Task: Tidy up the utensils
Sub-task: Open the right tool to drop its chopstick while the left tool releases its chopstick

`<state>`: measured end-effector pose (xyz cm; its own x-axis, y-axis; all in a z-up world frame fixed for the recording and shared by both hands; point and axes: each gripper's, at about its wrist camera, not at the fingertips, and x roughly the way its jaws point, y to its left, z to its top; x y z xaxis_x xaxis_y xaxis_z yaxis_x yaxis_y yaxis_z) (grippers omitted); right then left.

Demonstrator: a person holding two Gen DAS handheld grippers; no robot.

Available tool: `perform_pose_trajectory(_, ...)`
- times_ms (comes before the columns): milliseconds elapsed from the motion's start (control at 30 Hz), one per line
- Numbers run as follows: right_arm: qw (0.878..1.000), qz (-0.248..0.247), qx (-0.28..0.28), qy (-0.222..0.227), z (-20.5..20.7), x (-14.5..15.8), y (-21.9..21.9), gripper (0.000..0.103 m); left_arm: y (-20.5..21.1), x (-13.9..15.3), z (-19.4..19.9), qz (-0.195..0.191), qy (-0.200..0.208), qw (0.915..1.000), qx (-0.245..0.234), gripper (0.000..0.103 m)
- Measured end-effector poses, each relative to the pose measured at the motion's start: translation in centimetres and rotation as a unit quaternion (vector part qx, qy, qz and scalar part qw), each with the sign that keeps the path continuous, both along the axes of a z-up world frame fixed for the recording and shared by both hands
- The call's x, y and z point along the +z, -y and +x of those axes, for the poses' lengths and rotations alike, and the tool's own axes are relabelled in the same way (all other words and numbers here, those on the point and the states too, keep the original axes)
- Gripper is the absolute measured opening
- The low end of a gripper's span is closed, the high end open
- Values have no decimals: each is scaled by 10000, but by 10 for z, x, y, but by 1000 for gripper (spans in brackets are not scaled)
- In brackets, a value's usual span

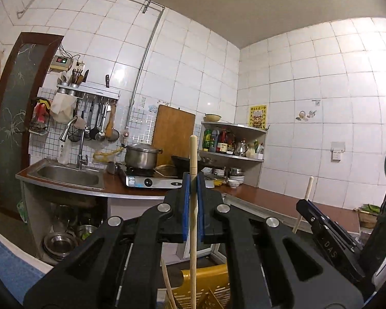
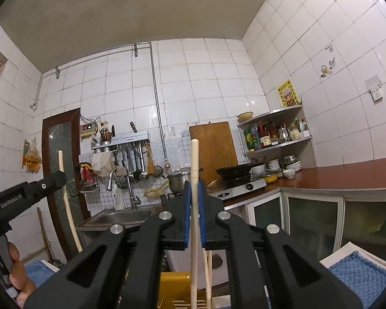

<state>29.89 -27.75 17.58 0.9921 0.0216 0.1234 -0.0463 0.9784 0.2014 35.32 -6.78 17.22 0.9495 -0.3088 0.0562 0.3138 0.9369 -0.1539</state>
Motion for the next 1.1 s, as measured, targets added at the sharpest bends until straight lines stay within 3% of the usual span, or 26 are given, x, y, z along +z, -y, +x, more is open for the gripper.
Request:
perform_pose_trajectory(300,9980,-472,-69,-419,20,-14,-12,6,23,-40,37,545,-674,9962,32,4)
perform_pose_trajectory(533,9955,-627,-132,-699,33,-31,-11,6,32,-66,46,892,-918,9918,60,4)
perform_pose_trajectory(1100,9883,-783,-42,-1312,54,-64,-15,6,24,-94,67,1082,-1293,9854,229,5)
